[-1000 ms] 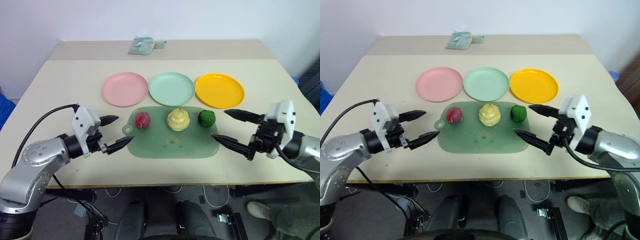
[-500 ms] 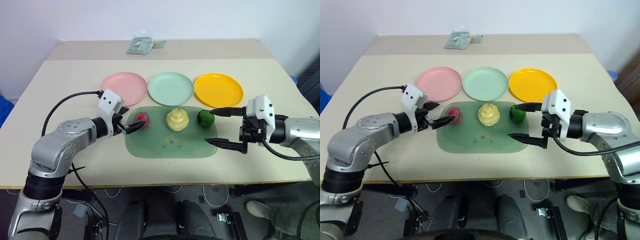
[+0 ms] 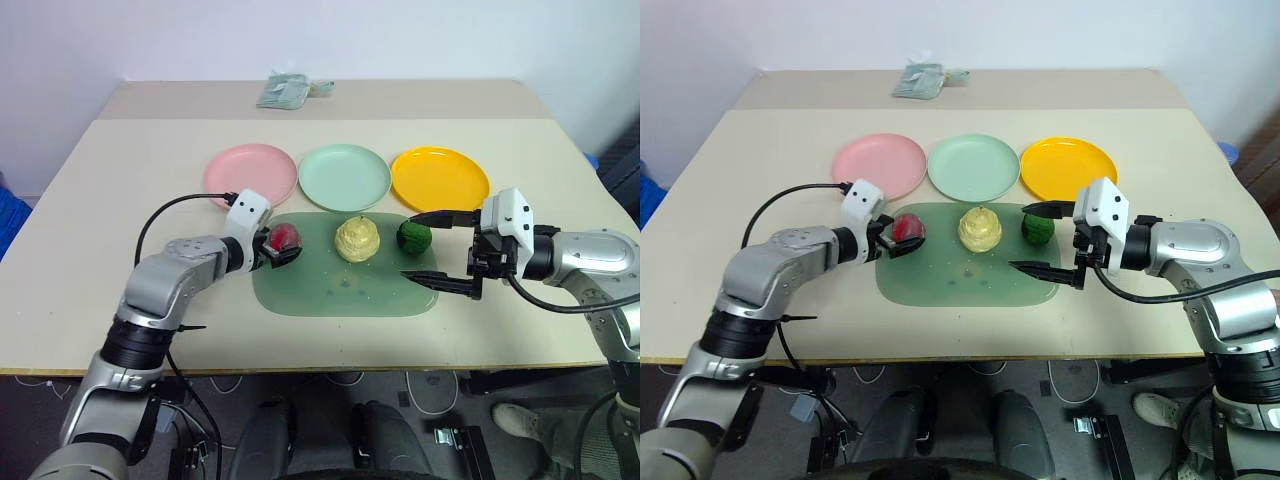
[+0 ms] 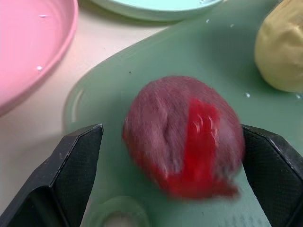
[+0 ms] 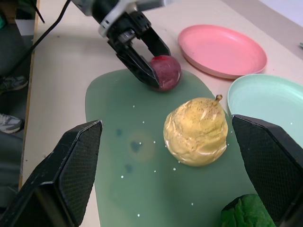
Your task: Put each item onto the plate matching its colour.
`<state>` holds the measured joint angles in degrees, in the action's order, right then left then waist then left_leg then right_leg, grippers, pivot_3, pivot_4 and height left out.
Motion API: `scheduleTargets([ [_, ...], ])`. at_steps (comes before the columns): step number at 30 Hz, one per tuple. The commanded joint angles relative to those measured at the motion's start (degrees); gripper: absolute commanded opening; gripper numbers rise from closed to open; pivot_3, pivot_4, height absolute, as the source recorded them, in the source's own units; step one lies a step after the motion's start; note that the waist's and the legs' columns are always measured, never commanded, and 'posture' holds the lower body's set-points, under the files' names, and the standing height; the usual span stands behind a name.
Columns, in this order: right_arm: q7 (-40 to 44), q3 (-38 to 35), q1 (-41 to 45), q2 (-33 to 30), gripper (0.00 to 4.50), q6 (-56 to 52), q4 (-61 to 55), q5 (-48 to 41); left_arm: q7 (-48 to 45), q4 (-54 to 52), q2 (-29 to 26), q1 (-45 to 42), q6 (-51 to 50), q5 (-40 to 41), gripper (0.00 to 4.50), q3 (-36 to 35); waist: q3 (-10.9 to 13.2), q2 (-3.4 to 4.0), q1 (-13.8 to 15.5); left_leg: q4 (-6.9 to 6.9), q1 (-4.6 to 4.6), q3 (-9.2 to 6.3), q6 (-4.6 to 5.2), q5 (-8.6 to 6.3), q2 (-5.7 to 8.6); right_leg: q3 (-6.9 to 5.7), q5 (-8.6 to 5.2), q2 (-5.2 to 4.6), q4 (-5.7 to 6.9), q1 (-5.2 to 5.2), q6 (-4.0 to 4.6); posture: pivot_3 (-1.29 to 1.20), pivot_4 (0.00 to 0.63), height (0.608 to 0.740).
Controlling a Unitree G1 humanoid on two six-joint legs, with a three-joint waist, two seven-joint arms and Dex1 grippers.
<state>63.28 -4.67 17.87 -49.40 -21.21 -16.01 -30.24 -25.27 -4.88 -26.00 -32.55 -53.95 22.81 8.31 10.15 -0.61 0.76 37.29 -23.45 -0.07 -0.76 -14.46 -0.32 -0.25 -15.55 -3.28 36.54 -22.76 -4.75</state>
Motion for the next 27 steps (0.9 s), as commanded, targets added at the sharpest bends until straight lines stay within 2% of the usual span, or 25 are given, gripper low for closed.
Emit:
scheduleTargets([
  [1, 0.19, -1.86, -0.57, 0.22, 4.50, 1.73, -0.36, 0.06, -0.21, 0.19, 0.55, -1.31, 2.54, -2.13, 2.84, 0.18, 0.00, 0.00, -0.06, 0.00, 0.00, 0.00, 0.00, 0.00, 0.00, 0.00, 0.00, -0.01, 0.02, 0.00, 0.00, 0.00, 0.150, 0.740],
  [3, 0.30, -2.46, -0.89, -0.03, 4.50, 2.15, 0.11, 0.05, 0.18, -0.27, 1.01, -1.19, 3.09, -2.76, 2.39, -0.40, 0.00, 0.00, -0.12, 0.00, 0.02, 0.00, 0.00, 0.00, 0.00, 0.00, 0.00, -0.03, 0.11, -0.02, -0.01, 0.00, 0.150, 0.740],
  [9, -0.51, -2.61, -1.50, 0.62, 4.50, 2.93, 0.07, 0.30, 5.81, 1.55, 3.82, -3.41, 4.14, -4.16, 2.39, -6.37, 0.01, -0.02, 0.02, 0.10, 0.04, -0.01, 0.00, 0.00, 0.01, 0.00, 0.00, -0.12, 0.45, -0.12, -0.01, 0.00, 0.150, 0.740],
  [14, -3.21, -1.81, 0.85, 2.86, 4.50, 3.12, 0.44, 1.08, 19.43, 18.06, 7.95, -14.48, 14.37, -10.86, 2.39, -12.19, 0.05, -0.08, 0.08, 0.28, 0.02, -0.06, 0.00, 0.00, 0.08, -0.02, 0.02, -0.04, 0.55, -0.10, -0.05, 0.00, 0.150, 0.740],
  [20, -7.18, -0.59, 5.13, 5.99, 4.50, 1.89, 1.69, 2.18, 24.23, 36.49, 11.21, -22.78, 25.52, -12.28, 2.39, -16.58, 0.05, -0.09, -0.01, 0.28, 0.00, -0.04, 0.02, -0.01, 0.29, -0.04, 0.02, -0.20, 0.55, -0.11, -0.19, 0.00, 0.150, 0.740],
  [27, -10.43, 0.85, 7.73, 8.56, 4.50, -0.44, 0.33, 2.68, 27.51, 51.39, 12.73, -26.23, 35.49, -13.95, 2.39, -17.94, 0.11, -0.19, -0.02, 0.28, -0.02, -0.04, 0.02, -0.01, 0.33, -0.04, 0.04, -0.24, 0.56, -0.13, -0.25, 0.00, 0.150, 0.740],
])
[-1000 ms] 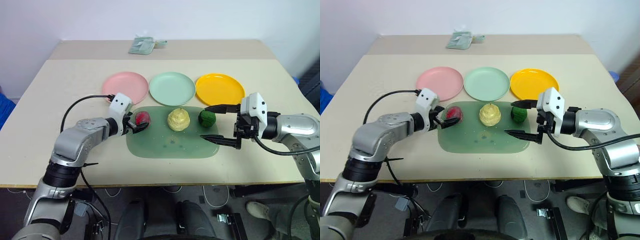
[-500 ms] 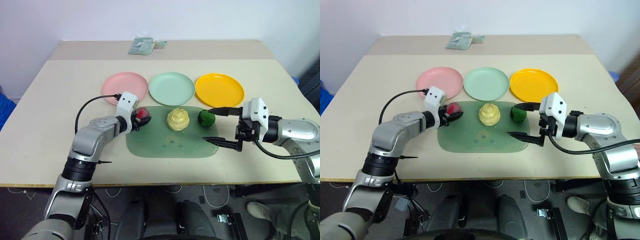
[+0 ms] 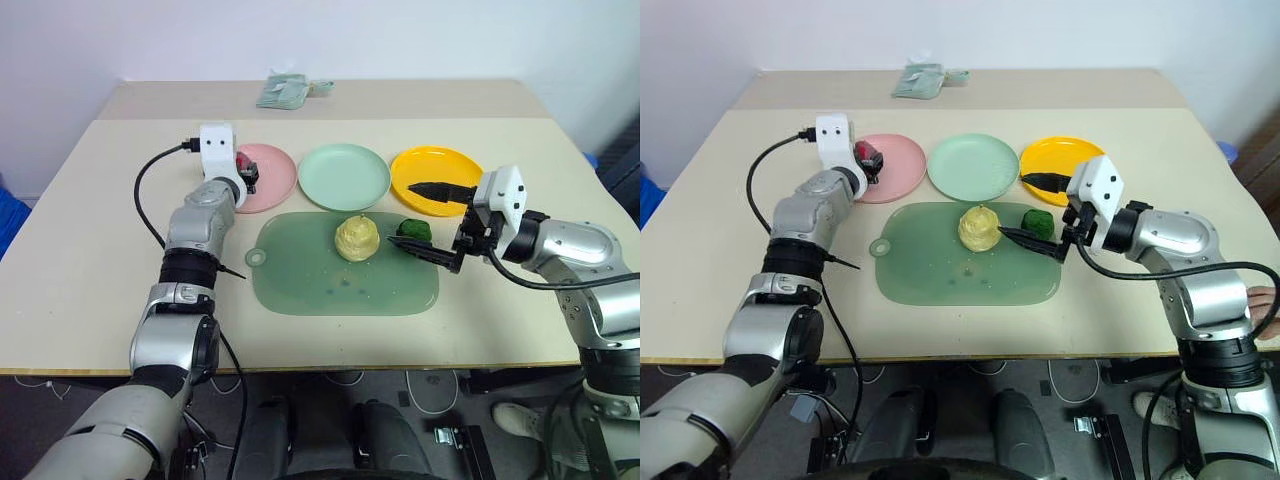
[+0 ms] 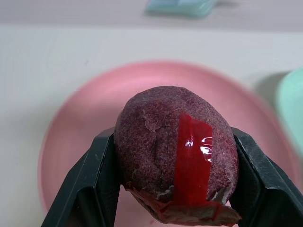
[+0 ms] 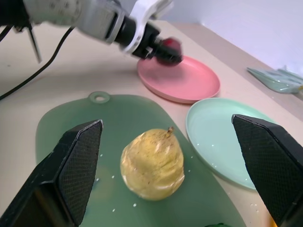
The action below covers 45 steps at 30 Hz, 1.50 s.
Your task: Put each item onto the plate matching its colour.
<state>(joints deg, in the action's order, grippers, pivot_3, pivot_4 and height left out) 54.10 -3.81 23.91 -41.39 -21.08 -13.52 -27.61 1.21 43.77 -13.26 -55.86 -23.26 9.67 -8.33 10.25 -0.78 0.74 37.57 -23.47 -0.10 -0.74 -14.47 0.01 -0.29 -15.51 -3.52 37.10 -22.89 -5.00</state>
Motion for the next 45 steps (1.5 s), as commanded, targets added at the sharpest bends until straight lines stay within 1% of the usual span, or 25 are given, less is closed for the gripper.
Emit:
scheduleTargets([
  [1, -1.65, 0.20, 1.89, 0.78, 4.50, -0.92, -2.51, 0.01, 1.01, 4.53, 0.05, -3.32, 6.15, -0.91, 2.39, -1.46, 0.02, -0.03, 0.01, 0.00, -0.01, 0.00, 0.00, 0.00, 0.01, 0.00, 0.00, 0.00, 0.00, -0.01, -0.01, 0.00, 0.150, 0.740],
  [3, -2.22, 0.51, 2.15, 1.04, 4.50, -1.41, -3.02, 0.00, 0.84, 7.48, 0.22, -4.09, 8.49, -0.80, 3.34, -1.85, 0.02, -0.03, 0.03, 0.00, -0.01, 0.00, 0.00, 0.00, 0.02, 0.00, 0.01, -0.02, 0.01, -0.01, -0.02, 0.00, 0.150, 0.740],
  [4, -2.37, 0.56, 2.22, 1.12, 4.50, -1.49, -3.08, 0.05, 0.40, 8.57, 0.34, -4.45, 9.25, -0.66, 3.54, -1.99, 0.02, -0.04, 0.06, 0.01, -0.01, 0.00, 0.00, 0.00, 0.03, -0.01, 0.01, -0.03, 0.01, -0.01, -0.02, 0.00, 0.150, 0.740],
  [6, -2.50, 0.54, 2.26, 1.18, 4.50, -1.61, -3.10, 0.07, 0.05, 10.04, 0.54, -5.03, 10.20, -0.64, 4.46, -2.24, 0.03, -0.05, 0.06, 0.01, -0.02, 0.00, 0.00, 0.00, 0.04, -0.01, 0.02, -0.04, 0.01, -0.01, -0.03, 0.00, 0.150, 0.740],
  [8, -2.62, 0.38, 2.13, 1.26, 4.50, -1.63, -3.09, 0.07, -1.05, 9.49, 0.97, -4.95, 10.68, 0.07, 4.46, -2.61, 0.03, -0.05, 0.01, 0.01, -0.02, 0.00, 0.00, 0.00, 0.06, -0.01, 0.02, -0.05, 0.01, -0.01, -0.04, 0.00, 0.150, 0.740],
  [10, -2.68, 0.17, 1.84, 1.42, 4.50, -1.56, -3.05, -0.08, -2.60, 5.07, 1.60, -3.39, 10.21, 1.67, 4.46, -3.31, 0.04, -0.06, 0.01, 0.01, -0.02, 0.00, 0.00, 0.00, 0.06, -0.01, 0.03, -0.05, 0.01, -0.01, -0.05, 0.00, 0.150, 0.740],
  [12, -2.71, 0.23, 1.63, 1.72, 4.50, -1.64, -3.06, -0.28, -5.26, -3.14, 1.60, 0.13, 8.24, 2.55, 4.46, -2.55, 0.04, -0.07, -0.04, 0.00, -0.03, 0.00, 0.00, 0.00, 0.05, 0.00, 0.03, -0.05, 0.01, -0.01, -0.05, 0.00, 0.150, 0.740],
  [14, -2.97, 0.70, 1.78, 2.25, 4.50, -1.95, -3.05, -0.22, -8.52, -15.39, 1.10, 5.74, 4.52, 4.34, 4.46, -1.67, 0.04, -0.06, -0.38, -0.01, -0.02, 0.00, 0.00, 0.00, 0.05, 0.00, 0.03, -0.05, 0.01, -0.02, -0.05, 0.00, 0.150, 0.740],
  [16, -3.50, 1.40, 2.26, 2.87, 4.50, -2.21, -2.98, 0.28, -11.78, -26.36, -0.42, 11.42, 0.92, 5.09, 4.46, 0.07, 0.03, -0.05, -0.97, -0.10, -0.02, 0.04, -0.02, 0.01, 0.02, 0.08, 0.03, -0.07, 0.02, -0.09, -0.04, 0.00, 0.150, 0.740],
  [18, -5.16, 3.06, 3.73, 4.15, 4.50, -3.10, -2.14, 1.58, -17.00, -38.11, -3.51, 19.28, 1.00, 6.13, 4.46, 1.23, 0.03, -0.05, -1.28, -0.22, -0.02, 0.04, -0.13, 0.07, 0.01, 0.14, 0.03, -0.08, 0.08, -0.19, -0.04, 0.00, 0.150, 0.740],
  [20, -6.65, 4.91, 5.09, 5.28, 4.50, -4.08, -1.02, 3.07, -23.41, -47.09, -7.78, 25.39, -2.27, 9.97, 4.46, 0.52, 0.03, -0.05, -1.77, -0.28, -0.01, 0.05, -0.20, 0.11, -0.04, 0.15, 0.04, -0.10, 0.09, -0.25, -0.01, 0.00, 0.150, 0.740],
  [22, -7.30, 6.16, 5.99, 6.13, 4.50, -4.49, 0.08, 4.36, -28.13, -52.17, -10.87, 28.95, -5.85, 14.80, 4.46, -1.38, 0.03, -0.04, -1.57, -0.36, 0.01, 0.06, -0.25, 0.14, -0.10, 0.20, 0.03, -0.08, 0.12, -0.29, 0.03, 0.00, 0.150, 0.740],
  [24, -7.10, 7.08, 6.69, 6.83, 4.50, -4.77, 1.06, 4.83, -34.46, -55.54, -14.95, 32.76, -4.62, 16.95, 4.46, -2.00, 0.03, -0.04, -1.23, -0.35, 0.00, 0.00, -0.29, 0.17, -0.11, 0.17, 0.03, -0.09, 0.12, -0.29, 0.06, 0.00, 0.150, 0.740],
  [27, -6.59, 8.84, 8.27, 8.34, 4.50, -5.57, 4.29, 5.50, -47.99, -60.95, -23.10, 40.72, -3.19, 21.29, 4.46, -2.97, 0.03, -0.05, -1.37, -0.33, -0.01, 0.00, -0.26, 0.15, -0.05, 0.17, 0.02, -0.17, 0.05, -0.25, 0.09, 0.00, 0.150, 0.740],
  [30, -5.61, 9.98, 9.63, 9.56, 4.50, -5.33, 7.60, 6.06, -55.08, -63.99, -27.58, 46.28, -1.47, 23.63, 4.46, -4.27, 0.04, -0.02, -1.37, -0.36, -0.01, 0.05, -0.20, 0.11, -0.04, 0.17, -0.07, -0.27, -0.02, -0.24, 0.25, 0.00, 0.150, 0.740],
  [33, -4.43, 10.91, 10.93, 10.76, 4.50, -4.67, 11.01, 6.97, -59.72, -66.38, -29.97, 50.60, 0.23, 25.17, 4.46, -5.70, 0.05, 0.00, -1.27, -0.36, -0.01, 0.03, -0.19, 0.11, -0.05, 0.16, -0.09, -0.31, -0.02, -0.24, 0.30, 0.00, 0.150, 0.740],
  [36, -3.19, 11.64, 11.84, 11.58, 4.50, -3.52, 14.05, 8.02, -62.11, -68.17, -31.16, 53.57, 1.53, 25.78, 4.46, -6.78, 0.05, 0.01, -1.45, -0.40, -0.01, 0.03, -0.19, 0.11, -0.07, 0.17, -0.09, -0.32, -0.02, -0.28, 0.34, 0.00, 0.150, 0.740],
  [40, -0.66, 13.52, 13.42, 13.06, 4.50, -1.30, 20.23, 9.94, -62.64, -70.93, -31.57, 57.41, 2.14, 26.73, 4.46, -8.90, 0.06, 0.03, -1.60, -0.46, -0.01, 0.04, -0.19, 0.11, -0.08, 0.17, -0.11, -0.32, -0.02, -0.32, 0.36, 0.00, 0.150, 0.740],
  [45, 1.60, 14.63, 14.47, 14.17, 4.50, 0.46, 24.35, 11.57, -61.51, -72.67, -31.67, 59.17, 2.13, 27.03, 4.46, -9.74, 0.08, 0.05, -1.46, -0.47, -0.01, 0.04, -0.19, 0.11, -0.08, 0.16, -0.11, -0.32, -0.01, -0.33, 0.37, 0.00, 0.150, 0.740],
])
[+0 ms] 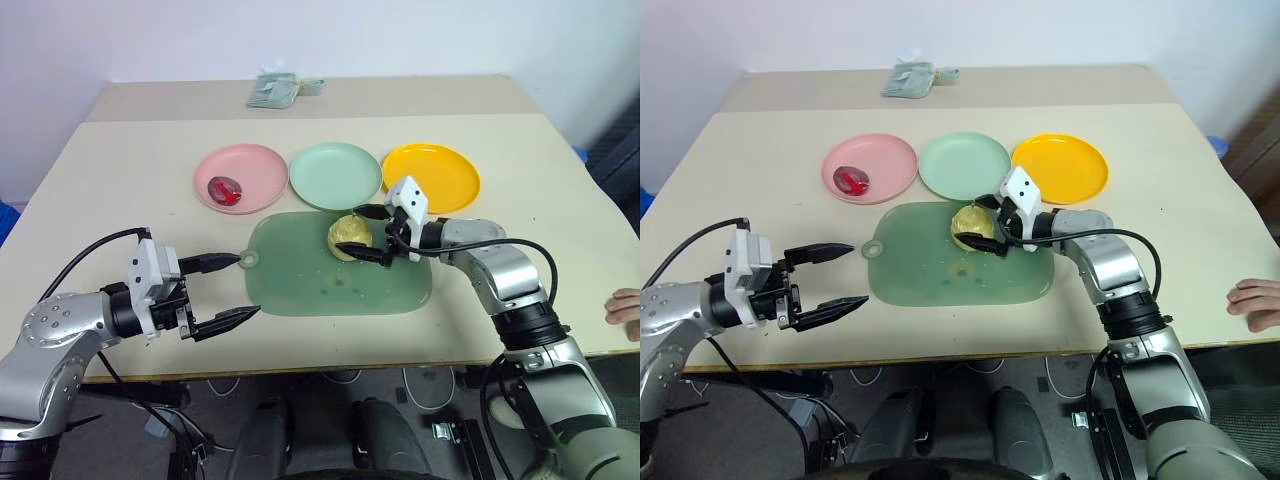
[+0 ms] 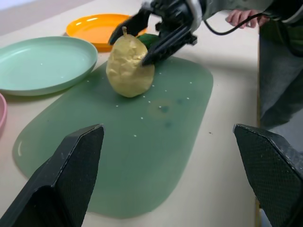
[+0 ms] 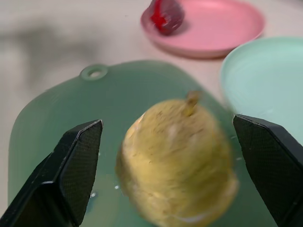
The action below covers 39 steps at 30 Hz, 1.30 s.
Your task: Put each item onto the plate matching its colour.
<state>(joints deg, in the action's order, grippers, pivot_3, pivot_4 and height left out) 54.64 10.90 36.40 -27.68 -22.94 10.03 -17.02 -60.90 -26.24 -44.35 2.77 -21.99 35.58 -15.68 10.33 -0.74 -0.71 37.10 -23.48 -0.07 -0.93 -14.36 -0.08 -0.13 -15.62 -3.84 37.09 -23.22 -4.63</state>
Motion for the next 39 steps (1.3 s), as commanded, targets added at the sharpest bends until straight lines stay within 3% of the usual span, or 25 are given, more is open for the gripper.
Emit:
scheduleTargets([
  [1, 1.30, 0.08, 2.08, 0.62, 4.50, 2.92, 1.49, 1.46, 0.85, -2.96, -0.51, 0.73, 0.72, 1.25, 4.46, -2.54, 0.00, 0.00, -0.09, 0.01, 0.00, 0.00, 0.00, 0.00, 0.00, 0.00, 0.00, 0.00, 0.00, 0.00, 0.00, 0.00, 0.150, 0.740],
  [3, 2.09, 0.10, 2.16, 0.85, 4.50, 3.73, 2.41, 1.81, 1.24, -3.50, -0.47, 1.05, 0.57, 1.20, 4.46, -2.69, 0.00, 0.01, -0.10, 0.00, 0.00, 0.01, 0.00, 0.00, 0.00, 0.00, 0.00, 0.00, -0.01, 0.00, 0.00, 0.00, 0.150, 0.740],
  [5, 2.07, -0.03, 2.87, 1.53, 3.96, 4.47, 4.01, 2.22, 2.02, -4.00, -0.24, 1.47, 0.53, 1.20, 4.50, -2.95, 0.00, 0.01, -0.13, -0.01, 0.00, 0.00, 0.00, 0.00, 0.00, -0.01, 0.00, 0.00, 0.00, -0.01, 0.00, 0.00, 0.150, 0.740],
  [8, 2.34, -0.59, 3.68, 1.98, 2.78, 5.04, 4.47, 2.53, 3.01, -5.01, 0.14, 2.56, 0.38, 1.51, 4.50, -3.22, 0.01, 0.02, -0.20, -0.01, 0.00, 0.00, 0.00, 0.00, 0.00, 0.00, 0.00, 0.01, 0.00, -0.01, 0.00, 0.00, 0.150, 0.740],
  [9, 2.43, -0.84, 3.92, 2.00, 2.69, 5.18, 4.28, 2.58, 3.26, -5.26, 0.21, 2.88, 0.39, 1.56, 4.50, -3.24, 0.02, 0.03, -0.20, -0.02, 0.00, 0.00, 0.00, 0.00, 0.00, 0.00, 0.00, 0.01, 0.00, -0.02, 0.00, 0.00, 0.150, 0.740],
  [18, -1.82, -8.30, 12.83, 2.20, 2.69, 4.74, 8.69, 0.14, 7.44, -6.90, 2.43, 2.13, -0.23, 1.94, 4.50, -1.18, 0.07, 0.11, -0.14, -0.01, 0.00, 0.00, 0.00, 0.00, 0.00, 0.00, 0.01, 0.00, 0.00, -0.02, -0.01, 0.00, 0.150, 0.740],
  [28, -12.30, -13.04, 32.70, -0.58, 2.69, 25.62, 53.97, 9.32, 10.26, -9.00, 3.14, 2.51, -1.00, 3.38, 4.50, -1.28, 0.08, 0.14, -0.41, -0.09, -0.01, 0.09, -0.01, 0.00, 0.03, 0.00, 0.00, 0.01, -0.07, -0.02, 0.01, 0.00, 0.150, 0.740],
  [36, -23.14, -14.95, 34.43, 1.27, 2.69, 28.37, 65.74, 13.09, 12.18, -11.03, 3.31, 4.12, -0.95, 3.50, 4.50, -1.90, 0.22, 0.36, -0.61, -0.08, -0.01, 0.13, -0.01, 0.01, 0.01, 0.03, 0.01, 0.07, -0.01, -0.05, -0.01, 0.00, 0.150, 0.740],
  [39, -24.38, -15.66, 34.30, 1.96, 4.20, 28.16, 66.55, 13.98, 12.72, -11.69, 3.29, 4.79, -0.99, 3.62, 4.50, -2.24, 0.23, 0.38, -0.53, -0.07, -0.01, 0.13, -0.01, 0.01, 0.01, 0.03, 0.06, 0.08, -0.01, -0.05, -0.09, 0.00, 0.150, 0.740],
])
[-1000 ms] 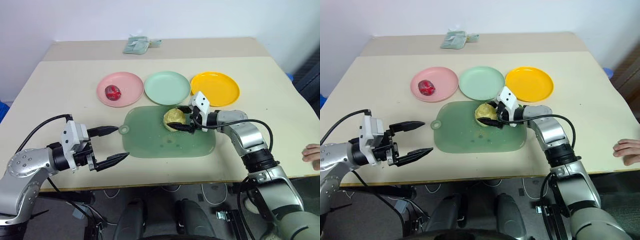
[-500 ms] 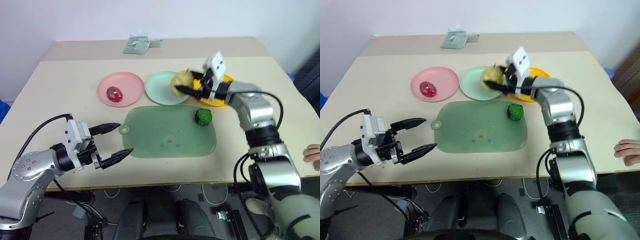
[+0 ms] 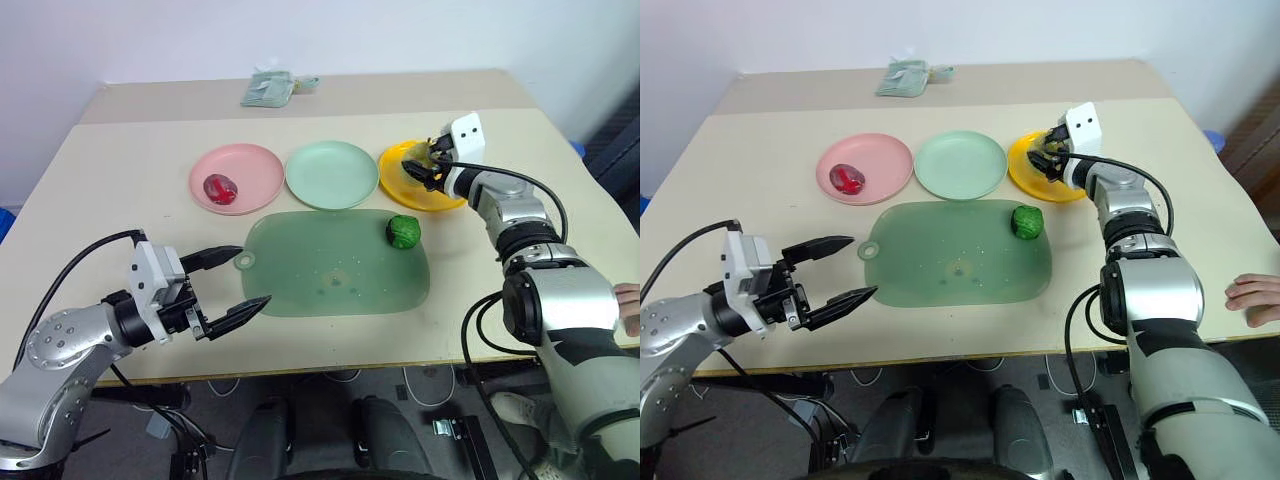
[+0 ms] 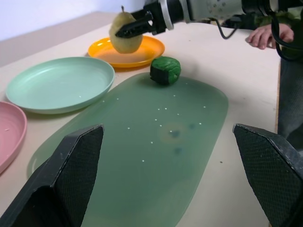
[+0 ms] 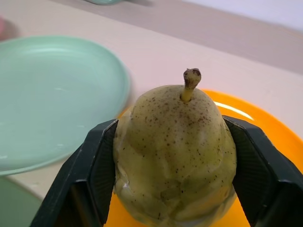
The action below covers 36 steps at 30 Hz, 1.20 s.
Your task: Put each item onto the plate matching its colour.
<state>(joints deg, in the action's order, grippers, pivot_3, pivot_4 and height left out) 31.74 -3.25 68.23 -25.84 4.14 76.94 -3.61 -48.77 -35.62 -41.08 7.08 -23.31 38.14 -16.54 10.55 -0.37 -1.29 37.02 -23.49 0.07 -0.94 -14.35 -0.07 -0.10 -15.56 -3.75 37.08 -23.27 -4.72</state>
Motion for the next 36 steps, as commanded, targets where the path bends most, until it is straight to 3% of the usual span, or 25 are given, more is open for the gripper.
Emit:
scheduleTargets([
  [1, -1.48, -1.79, 2.60, 0.22, 4.43, 1.10, -0.33, 0.79, 0.83, -2.48, 0.02, 0.59, 0.29, 1.12, 4.50, -1.44, 0.01, 0.02, 0.07, 0.00, 0.00, 0.00, 0.00, 0.00, 0.00, 0.01, 0.00, 0.00, 0.00, 0.00, 0.00, 0.00, 0.150, 0.740],
  [7, 1.03, -3.54, 3.84, -1.77, 4.43, 2.39, -1.82, 0.78, 1.39, -2.67, 0.38, 1.16, 0.64, 1.03, 4.50, -0.65, 0.01, 0.03, 0.17, 0.03, 0.00, 0.00, 0.00, 0.00, 0.00, 0.00, 0.00, 0.04, 0.01, 0.01, -0.01, 0.00, 0.150, 0.740],
  [12, 11.23, -5.33, 2.91, -5.53, 4.43, 1.81, -7.05, -1.88, -0.54, -0.62, 0.35, 0.84, 1.83, -0.16, 4.50, 0.88, 0.04, 0.07, 0.33, 0.03, 0.00, 0.00, 0.01, 0.00, 0.00, -0.01, 0.00, 0.06, 0.01, 0.03, -0.01, 0.00, 0.150, 0.740],
  [14, 16.52, -5.95, 0.18, -6.95, 4.43, -0.70, -12.65, -3.88, -0.97, 0.45, 0.71, 0.01, 2.03, -0.42, 4.50, 1.67, 0.06, 0.10, 0.33, 0.03, 0.00, 0.01, 0.01, 0.00, 0.00, -0.01, 0.01, 0.07, 0.00, 0.03, -0.02, 0.00, 0.150, 0.740],
  [17, 25.19, -5.70, -11.53, -9.48, 4.43, -11.63, -32.37, -9.30, -2.32, 2.50, 0.90, -2.22, 2.31, -0.54, 4.50, 3.43, 0.01, 0.03, 0.71, 0.05, 0.01, -0.05, 0.01, 0.00, -0.07, -0.05, 0.02, 0.12, 0.00, 0.10, -0.04, 0.00, 0.150, 0.740],
  [21, 27.35, -5.73, -23.66, -11.25, 4.43, -24.03, -51.77, -14.48, -3.93, 4.98, 0.59, -4.77, 2.79, -0.75, 4.50, 4.58, 0.05, 0.11, 0.62, 0.10, 0.00, -0.06, 0.02, -0.01, -0.10, -0.07, 0.03, 0.11, 0.02, 0.13, -0.06, 0.00, 0.150, 0.740],
  [24, 27.52, -5.42, -29.40, -11.59, 4.43, -29.26, -58.98, -16.17, -5.03, 6.53, 0.48, -6.63, 2.94, -0.99, 4.50, 5.20, 0.08, 0.18, 0.32, 0.13, 0.03, -0.04, 0.03, -0.01, -0.11, -0.05, 0.03, 0.13, 0.08, 0.10, -0.06, 0.00, 0.150, 0.740],
  [36, 27.55, -0.13, -31.47, -6.09, 4.43, -27.09, -52.23, -13.98, -5.31, 6.48, 0.68, -7.19, 2.76, -1.35, 4.50, 5.42, 0.08, 0.15, 0.54, 0.14, 0.05, 0.01, 0.03, -0.01, -0.13, -0.04, 0.03, 0.26, 0.08, 0.10, -0.06, 0.00, 0.150, 0.740],
])
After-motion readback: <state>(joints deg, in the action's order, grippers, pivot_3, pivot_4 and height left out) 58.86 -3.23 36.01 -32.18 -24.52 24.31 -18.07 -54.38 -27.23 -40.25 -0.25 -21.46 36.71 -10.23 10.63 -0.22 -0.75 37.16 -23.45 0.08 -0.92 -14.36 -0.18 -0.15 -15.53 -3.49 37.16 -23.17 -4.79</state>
